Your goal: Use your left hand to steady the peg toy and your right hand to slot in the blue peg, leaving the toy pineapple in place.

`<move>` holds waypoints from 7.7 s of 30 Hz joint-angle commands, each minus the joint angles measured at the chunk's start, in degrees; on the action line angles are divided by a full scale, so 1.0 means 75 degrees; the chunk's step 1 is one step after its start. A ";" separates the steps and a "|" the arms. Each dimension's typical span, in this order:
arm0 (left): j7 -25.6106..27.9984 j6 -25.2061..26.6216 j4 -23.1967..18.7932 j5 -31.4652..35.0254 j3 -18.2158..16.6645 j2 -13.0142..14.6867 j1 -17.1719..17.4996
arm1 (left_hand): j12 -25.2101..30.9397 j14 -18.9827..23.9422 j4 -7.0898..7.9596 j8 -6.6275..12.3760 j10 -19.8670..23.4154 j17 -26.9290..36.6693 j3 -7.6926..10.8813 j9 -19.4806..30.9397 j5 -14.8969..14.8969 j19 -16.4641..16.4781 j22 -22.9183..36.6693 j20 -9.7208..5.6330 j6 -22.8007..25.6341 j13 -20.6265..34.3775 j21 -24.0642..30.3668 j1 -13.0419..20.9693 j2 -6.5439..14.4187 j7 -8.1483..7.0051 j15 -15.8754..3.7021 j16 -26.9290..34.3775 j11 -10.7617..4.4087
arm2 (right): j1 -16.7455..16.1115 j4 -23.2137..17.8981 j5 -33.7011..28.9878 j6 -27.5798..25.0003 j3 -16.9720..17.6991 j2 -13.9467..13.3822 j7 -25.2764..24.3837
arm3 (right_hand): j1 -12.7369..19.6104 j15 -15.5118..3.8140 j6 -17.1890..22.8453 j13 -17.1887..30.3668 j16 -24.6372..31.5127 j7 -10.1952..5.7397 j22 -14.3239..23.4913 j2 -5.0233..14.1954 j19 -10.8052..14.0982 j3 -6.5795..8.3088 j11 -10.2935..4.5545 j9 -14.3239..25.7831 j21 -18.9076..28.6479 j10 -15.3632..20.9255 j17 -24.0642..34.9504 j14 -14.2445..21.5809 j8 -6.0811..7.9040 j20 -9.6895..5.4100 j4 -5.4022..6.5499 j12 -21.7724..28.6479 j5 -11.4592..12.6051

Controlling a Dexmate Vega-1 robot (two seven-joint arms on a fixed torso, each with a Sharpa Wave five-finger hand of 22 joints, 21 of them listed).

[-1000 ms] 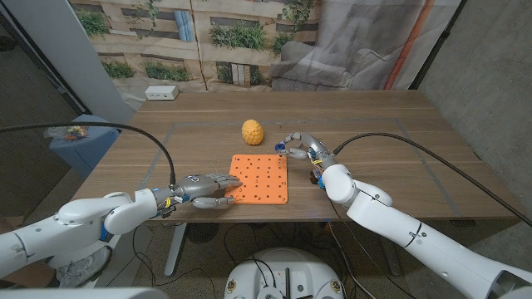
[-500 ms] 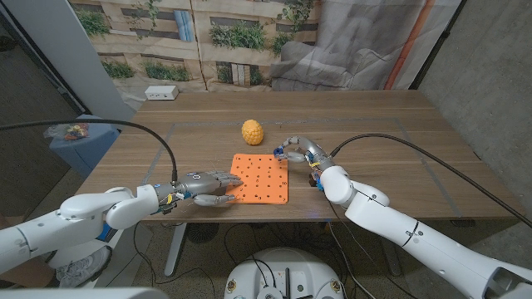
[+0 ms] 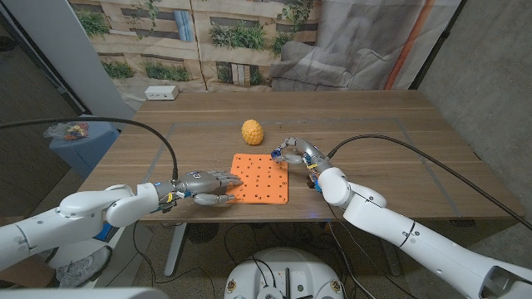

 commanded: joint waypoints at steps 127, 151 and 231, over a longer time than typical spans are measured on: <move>-0.0464 -0.0338 0.0277 -0.0028 0.0294 -0.0177 -0.0401 | -0.0046 0.0281 -0.0377 -0.0024 0.0149 0.0002 0.0226 0.0053 -0.0003 0.0078 0.0013 -0.1035 0.0069 0.0053 0.0089 0.0230 0.0626 0.0002 -0.0453 -0.0108 -0.0027 | -0.0071 0.1462 0.0683 0.1502 0.0127 0.0523 0.0252 | 0.0250 -0.0043 0.1066 -0.0025 -0.0219 -0.0273 -0.0005 0.0240 -0.0776 0.0110 -0.0217 -0.0049 0.0138 -0.0548 0.0139 -0.0578 0.0173 0.0007 -0.0111 -0.0121 0.0130; -0.0548 -0.0436 0.0398 -0.0044 0.0341 -0.0225 -0.0508 | -0.0045 0.0291 -0.0429 -0.0024 0.0164 -0.0002 0.0259 0.0054 -0.0008 0.0098 0.0013 -0.1033 0.0074 0.0054 0.0089 0.0249 0.0624 -0.0009 -0.0460 -0.0117 -0.0037 | -0.0027 0.1507 0.0954 0.1344 0.0120 0.0564 0.0292 | 0.0520 -0.0095 0.1167 -0.0030 -0.0198 -0.0278 -0.0006 0.0200 -0.0709 0.0155 -0.0302 -0.0054 0.0139 -0.0521 0.0148 -0.0532 0.0208 -0.0040 -0.0148 -0.0105 0.0137; -0.0853 -0.0625 0.0556 -0.0035 0.0493 -0.0432 -0.0821 | -0.0046 0.0344 -0.0614 -0.0024 0.0195 -0.0003 0.0387 0.0058 -0.0033 0.0148 0.0014 -0.1030 0.0082 0.0057 0.0085 0.0300 0.0629 -0.0019 -0.0466 -0.0122 -0.0079 | 0.0274 0.1264 0.1553 -0.0082 -0.0140 0.0535 0.0260 | 0.0874 -0.0177 0.1371 -0.0033 -0.0105 -0.0273 -0.0006 0.0085 -0.0496 0.0058 -0.0370 0.0009 0.0140 -0.0327 0.0218 -0.0378 0.0365 -0.0169 -0.0106 -0.0039 0.0073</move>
